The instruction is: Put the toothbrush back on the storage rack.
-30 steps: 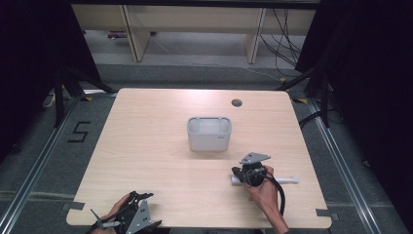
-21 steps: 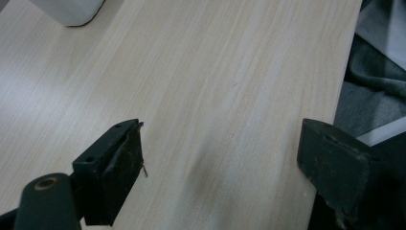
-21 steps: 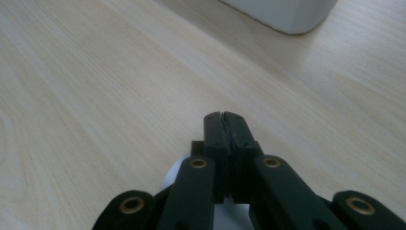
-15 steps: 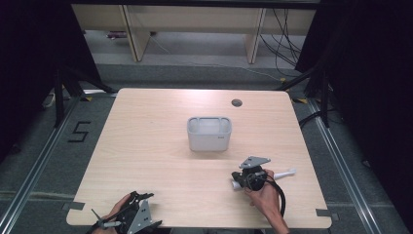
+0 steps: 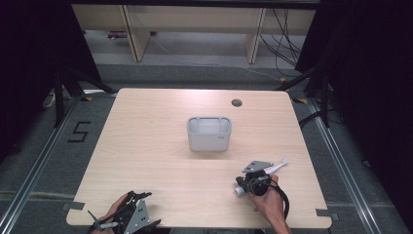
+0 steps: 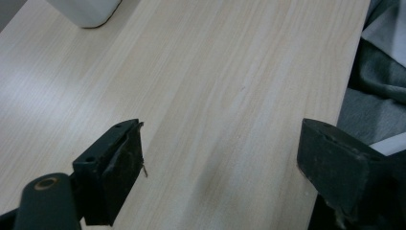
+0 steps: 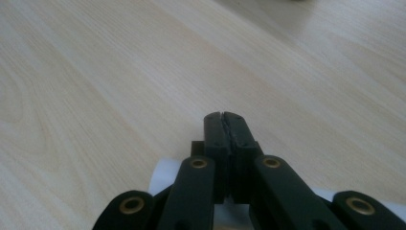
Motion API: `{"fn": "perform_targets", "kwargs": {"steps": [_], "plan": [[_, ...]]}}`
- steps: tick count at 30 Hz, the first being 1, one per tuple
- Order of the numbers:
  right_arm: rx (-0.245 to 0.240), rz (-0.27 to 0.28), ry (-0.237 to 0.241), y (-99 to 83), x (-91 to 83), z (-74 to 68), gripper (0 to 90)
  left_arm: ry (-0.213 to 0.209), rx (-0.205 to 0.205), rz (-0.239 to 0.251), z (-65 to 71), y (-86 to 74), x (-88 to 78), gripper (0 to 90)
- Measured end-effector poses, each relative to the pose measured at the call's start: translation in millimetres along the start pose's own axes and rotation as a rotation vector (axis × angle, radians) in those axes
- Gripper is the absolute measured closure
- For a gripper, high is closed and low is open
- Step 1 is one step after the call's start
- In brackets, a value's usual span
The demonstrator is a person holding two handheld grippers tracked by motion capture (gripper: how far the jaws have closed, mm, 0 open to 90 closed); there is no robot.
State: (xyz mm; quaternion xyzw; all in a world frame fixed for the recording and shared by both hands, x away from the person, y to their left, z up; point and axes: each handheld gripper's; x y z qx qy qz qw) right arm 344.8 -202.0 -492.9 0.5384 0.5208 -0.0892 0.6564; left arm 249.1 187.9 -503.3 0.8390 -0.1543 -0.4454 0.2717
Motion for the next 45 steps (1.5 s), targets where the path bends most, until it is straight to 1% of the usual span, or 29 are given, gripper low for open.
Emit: {"fn": "perform_targets", "kwargs": {"steps": [1,4,6,8,12,13,14,15,16,18,20,21,22,23,24,26,28,30,31,32,35,36,37,38,39,41,42,43,45], "plan": [[-0.033,0.031,-0.012,-1.6,1.7,1.7,89.4,-0.013,-0.002,0.004,-0.7,0.2,-0.6,15.5],[-0.036,0.011,-0.012,-4.1,-2.3,2.0,89.4,-0.008,0.004,-0.002,-0.5,1.0,-1.9,15.5],[-0.013,-0.003,-0.013,-5.7,-4.7,0.6,89.4,-0.01,0.005,0.012,0.2,0.9,-1.7,15.5],[-0.032,0.013,-0.021,-7.1,-3.8,1.6,89.4,-0.013,-0.008,0.019,1.4,1.2,-1.3,15.5],[-0.005,-0.012,-0.009,-9.6,-8.8,0.2,89.4,-0.004,0.003,0.01,0.9,0.7,-1.6,15.5],[-0.021,-0.007,-0.007,-10.5,-9.1,1.0,89.4,-0.005,0.001,0.013,0.7,0.7,-1.5,15.6],[-0.01,-0.008,-0.009,-10.7,-10.3,0.3,89.4,-0.004,0.001,0.013,0.6,0.7,-1.4,15.6],[-0.037,0.021,-0.019,-12.2,-8.7,1.8,89.4,-0.009,0.001,0.009,0.5,1.0,-1.7,15.6],[-0.031,0.015,-0.017,-13.1,-9.5,1.4,89.4,-0.014,0.008,-0.008,-0.1,1.7,-2.8,15.6],[-0.05,0.026,-0.02,-15.0,-10.8,3.0,89.4,-0.015,0.008,0.0,0.2,1.6,-2.0,15.5],[-0.01,-0.017,-0.007,-16.7,-15.4,0.6,89.4,-0.023,0.013,-0.011,0.1,2.0,-2.5,15.6],[-0.01,-0.017,-0.007,-16.7,-15.4,0.6,89.4,-0.023,0.013,-0.011,0.1,2.0,-2.5,15.5],[-0.041,0.004,-0.018,-18.5,-16.0,3.5,89.4,-0.016,0.014,-0.002,0.6,1.8,-1.1,15.5],[-0.009,-0.011,-0.009,-19.2,-18.0,2.0,89.4,-0.002,0.015,-0.001,1.1,1.8,-0.7,15.5],[-0.03,0.018,-0.02,-20.6,-16.9,3.8,89.4,-0.003,0.014,0.0,1.1,1.9,-0.7,15.6],[0.011,0.005,-0.013,-22.5,-19.1,1.7,89.4,-0.003,0.014,-0.001,1.1,1.9,-0.6,15.5],[-0.011,0.014,-0.019,-24.1,-20.2,4.1,89.4,-0.018,0.013,0.001,0.7,1.8,-0.6,15.5],[0.018,-0.011,-0.012,-25.2,-24.8,4.4,89.4,-0.014,0.013,0.001,0.8,1.7,-0.5,15.5],[-0.01,0.008,-0.022,-26.4,-24.7,6.7,89.3,-0.016,0.011,0.004,1.0,1.6,-0.8,15.5],[0.007,-0.007,-0.017,-27.1,-25.9,7.0,89.3,-0.016,0.011,0.001,0.9,1.7,-1.2,15.5],[0.012,0.015,-0.016,-28.9,-25.7,8.4,89.3,-0.027,0.015,-0.009,0.2,2.2,-2.2,15.6],[0.006,0.0,-0.016,-29.2,-28.5,10.1,89.3,-0.002,0.016,-0.001,1.4,1.9,-1.0,15.5],[0.009,0.007,-0.018,-29.7,-28.8,10.6,89.3,-0.017,0.018,-0.006,0.6,2.1,-1.5,15.6],[0.041,-0.002,-0.021,-29.9,-30.5,9.2,89.3,-0.016,0.017,-0.005,0.6,2.1,-1.4,15.6],[0.011,0.026,-0.02,-30.7,-28.5,10.8,89.3,-0.016,0.018,-0.005,0.5,2.2,-1.5,15.6],[0.073,0.008,-0.015,-31.5,-30.5,7.9,89.3,-0.023,0.014,0.0,0.3,2.1,-1.8,15.5],[0.073,0.008,-0.015,-31.5,-30.5,7.9,89.3,-0.023,0.014,0.0,0.3,2.1,-1.8,15.5],[0.017,0.003,-0.022,-31.4,-31.0,13.2,89.4,-0.021,0.017,-0.002,0.2,2.1,-1.7,15.5],[0.03,0.004,-0.025,-32.5,-32.0,14.0,89.3,-0.022,0.017,-0.002,0.2,2.2,-1.7,15.5]]}}
Point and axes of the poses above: each handheld gripper's, and its own axes: x roughly forward along the jaws, y roughly out of its top, z roughly to its right, and after that the axes turned 6 degrees about x, right-handed
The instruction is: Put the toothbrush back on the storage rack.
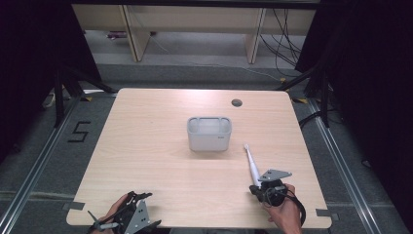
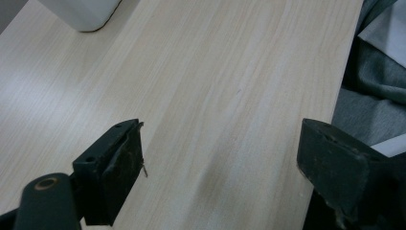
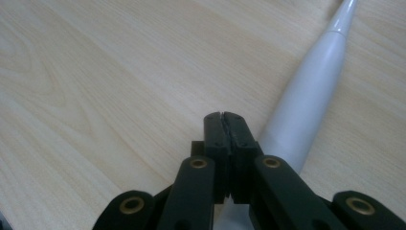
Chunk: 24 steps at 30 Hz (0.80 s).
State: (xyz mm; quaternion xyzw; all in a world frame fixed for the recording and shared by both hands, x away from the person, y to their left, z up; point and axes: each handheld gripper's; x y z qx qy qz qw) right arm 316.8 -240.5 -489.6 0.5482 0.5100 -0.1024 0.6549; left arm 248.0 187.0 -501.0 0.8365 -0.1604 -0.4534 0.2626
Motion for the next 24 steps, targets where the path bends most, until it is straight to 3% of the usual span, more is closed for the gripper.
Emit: {"fn": "perform_targets", "kwargs": {"steps": [2,5,7,8,11,14,16,17,18,24], "plan": [[0.007,0.015,-0.007,-0.9,-0.3,0.7,89.3,0.004,0.002,-0.003,0.2,0.1,0.1,15.5],[0.026,-0.005,-0.001,-0.8,-3.2,1.9,89.3,0.004,0.003,-0.004,0.2,0.0,0.0,15.5],[0.009,0.015,-0.007,-2.1,-2.1,4.2,89.3,0.02,0.003,0.001,0.7,0.1,0.2,15.6],[0.032,0.007,-0.003,-2.3,-3.4,3.3,89.3,0.018,0.003,0.0,0.6,0.1,0.1,15.5],[0.008,-0.005,-0.004,-2.5,-4.9,5.9,89.3,0.018,0.004,0.0,0.6,0.1,0.1,15.5],[0.024,-0.011,-0.007,-4.0,-5.4,6.2,89.3,0.003,0.001,0.0,0.2,0.2,-0.5,15.5],[0.012,-0.005,-0.006,-4.4,-4.9,7.7,89.3,0.004,0.001,-0.001,0.1,0.2,-0.5,15.5],[0.019,-0.007,-0.004,-4.6,-5.5,7.6,89.3,0.019,0.003,0.001,0.7,0.0,0.0,15.5],[0.033,-0.012,-0.004,-4.3,-6.2,6.9,89.3,0.005,0.005,-0.002,-0.1,0.2,-0.4,15.5],[0.038,0.001,-0.003,-6.0,-6.7,8.8,89.2,0.013,0.007,0.001,0.1,0.1,-0.2,15.5]]}}
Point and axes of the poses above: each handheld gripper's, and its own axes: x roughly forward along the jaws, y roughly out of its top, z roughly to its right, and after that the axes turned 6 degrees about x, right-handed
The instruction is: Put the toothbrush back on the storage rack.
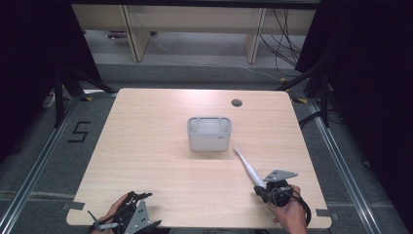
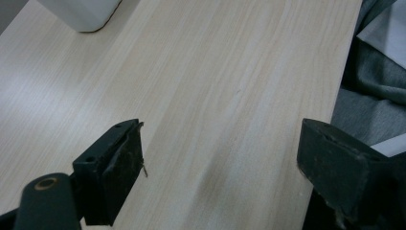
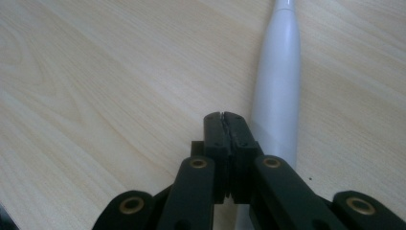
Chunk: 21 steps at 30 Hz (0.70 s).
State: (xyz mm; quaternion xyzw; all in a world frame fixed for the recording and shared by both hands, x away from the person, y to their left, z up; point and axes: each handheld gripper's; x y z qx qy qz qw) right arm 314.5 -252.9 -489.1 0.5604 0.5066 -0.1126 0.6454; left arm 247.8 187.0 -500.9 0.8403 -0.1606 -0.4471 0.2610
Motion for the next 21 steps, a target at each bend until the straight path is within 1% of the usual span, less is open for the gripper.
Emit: {"fn": "perform_targets", "kwargs": {"steps": [1,4,5,6,7,8,9,10,11,12,13,14,15,16,17,18,19,21], "plan": [[-0.01,0.004,-0.005,-0.5,0.2,0.8,88.8,-0.001,0.008,0.0,-0.6,0.1,0.0,15.5],[-0.012,-0.005,-0.004,-0.1,-1.5,1.4,88.1,0.005,0.009,0.0,-0.3,0.1,0.3,15.5],[0.001,-0.011,-0.002,0.5,-2.6,0.5,87.8,0.005,0.009,0.0,-0.3,0.1,0.3,15.5],[0.0,-0.01,-0.002,0.9,-3.1,0.3,87.5,0.005,0.009,0.0,-0.4,0.1,0.2,15.5],[0.024,-0.014,0.0,0.8,-3.8,-2.3,87.3,0.001,0.009,-0.001,-0.6,0.1,0.1,15.5],[-0.001,-0.008,-0.001,1.8,-4.5,-0.9,86.7,-0.003,0.005,0.003,-0.4,0.0,0.2,15.5],[-0.014,0.022,-0.005,1.9,-3.4,-0.6,85.5,0.001,0.009,0.0,-0.6,-0.1,0.3,15.5],[-0.014,0.022,-0.005,1.9,-3.4,-0.6,85.5,0.001,0.009,0.0,-0.6,-0.1,0.3,15.5],[-0.015,0.007,0.0,4.1,-6.9,-1.9,83.8,-0.011,0.01,-0.003,-1.3,0.0,-0.1,15.5],[-0.04,0.001,-0.012,9.1,-12.1,-4.9,79.6,-0.014,0.008,-0.004,-1.2,-0.2,-0.1,15.5],[-0.045,0.002,-0.021,11.0,-13.4,-6.2,77.7,-0.014,0.008,-0.004,-1.2,-0.2,-0.1,15.6],[-0.102,0.01,-0.042,14.2,-13.7,-5.5,74.6,-0.012,0.008,-0.005,-1.2,-0.3,-0.2,15.5],[-0.089,0.002,-0.067,16.4,-15.1,-8.0,71.3,-0.014,-0.003,0.005,-0.5,-0.4,0.0,15.5],[-0.131,-0.009,-0.078,20.9,-15.8,-5.6,67.6,-0.013,-0.001,0.003,-0.9,-0.7,-0.3,15.5],[-0.131,-0.025,-0.088,23.9,-16.2,-6.0,64.8,-0.007,-0.007,0.003,-0.5,-0.7,-0.2,15.5],[-0.131,-0.033,-0.101,26.4,-16.0,-6.2,61.6,-0.013,-0.012,0.011,-0.6,-0.9,-0.2,15.5],[-0.129,-0.049,-0.107,29.3,-15.5,-5.4,58.0,-0.007,-0.004,0.012,-1.0,-1.2,-0.2,15.5],[-0.106,-0.088,-0.094,34.3,-13.3,-3.7,53.6,-0.009,-0.007,0.013,-0.7,-1.4,-0.2,15.5]]}}
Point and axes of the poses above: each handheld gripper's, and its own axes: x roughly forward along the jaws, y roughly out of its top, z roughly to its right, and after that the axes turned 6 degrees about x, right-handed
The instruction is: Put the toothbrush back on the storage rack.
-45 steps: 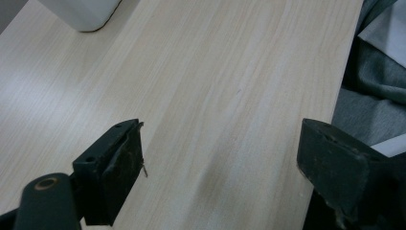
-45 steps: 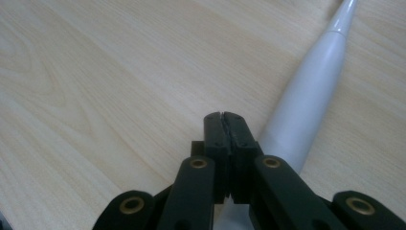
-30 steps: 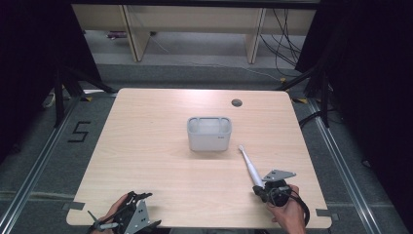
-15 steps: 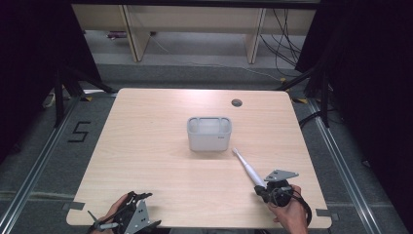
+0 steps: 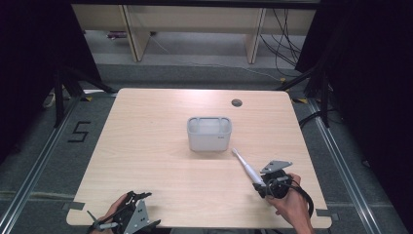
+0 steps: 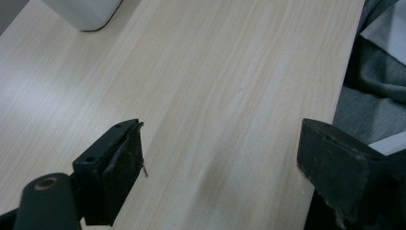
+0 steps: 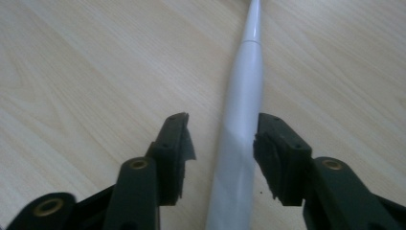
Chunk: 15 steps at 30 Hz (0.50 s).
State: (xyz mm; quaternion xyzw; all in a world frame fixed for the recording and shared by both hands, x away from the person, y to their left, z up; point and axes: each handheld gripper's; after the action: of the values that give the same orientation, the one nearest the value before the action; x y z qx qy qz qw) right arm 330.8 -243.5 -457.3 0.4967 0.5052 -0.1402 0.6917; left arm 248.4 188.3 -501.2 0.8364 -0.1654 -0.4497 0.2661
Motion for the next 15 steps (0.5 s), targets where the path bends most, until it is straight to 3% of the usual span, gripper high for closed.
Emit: {"fn": "perform_targets", "kwargs": {"steps": [4,5,8,9,13,15], "plan": [[0.005,-0.037,0.005,10.2,5.4,7.1,51.2,-0.001,0.002,-0.001,0.1,-0.1,-0.1,15.6],[0.047,-0.093,0.02,19.1,11.2,8.2,49.4,0.001,-0.001,0.0,0.1,0.0,-0.2,15.6],[0.033,-0.114,0.017,25.8,15.9,10.0,49.2,0.002,0.005,-0.011,-0.7,0.2,-0.8,15.5],[0.025,-0.163,0.004,33.0,20.4,10.1,48.9,0.004,0.003,-0.002,-0.4,-0.2,-0.5,15.5],[-0.009,-0.191,-0.004,40.6,27.4,14.0,48.9,-0.002,0.002,0.0,0.2,0.0,-0.1,15.5],[0.012,-0.219,-0.012,42.8,29.8,14.0,48.9,-0.008,0.004,-0.017,-0.5,0.5,-1.3,15.5]]}}
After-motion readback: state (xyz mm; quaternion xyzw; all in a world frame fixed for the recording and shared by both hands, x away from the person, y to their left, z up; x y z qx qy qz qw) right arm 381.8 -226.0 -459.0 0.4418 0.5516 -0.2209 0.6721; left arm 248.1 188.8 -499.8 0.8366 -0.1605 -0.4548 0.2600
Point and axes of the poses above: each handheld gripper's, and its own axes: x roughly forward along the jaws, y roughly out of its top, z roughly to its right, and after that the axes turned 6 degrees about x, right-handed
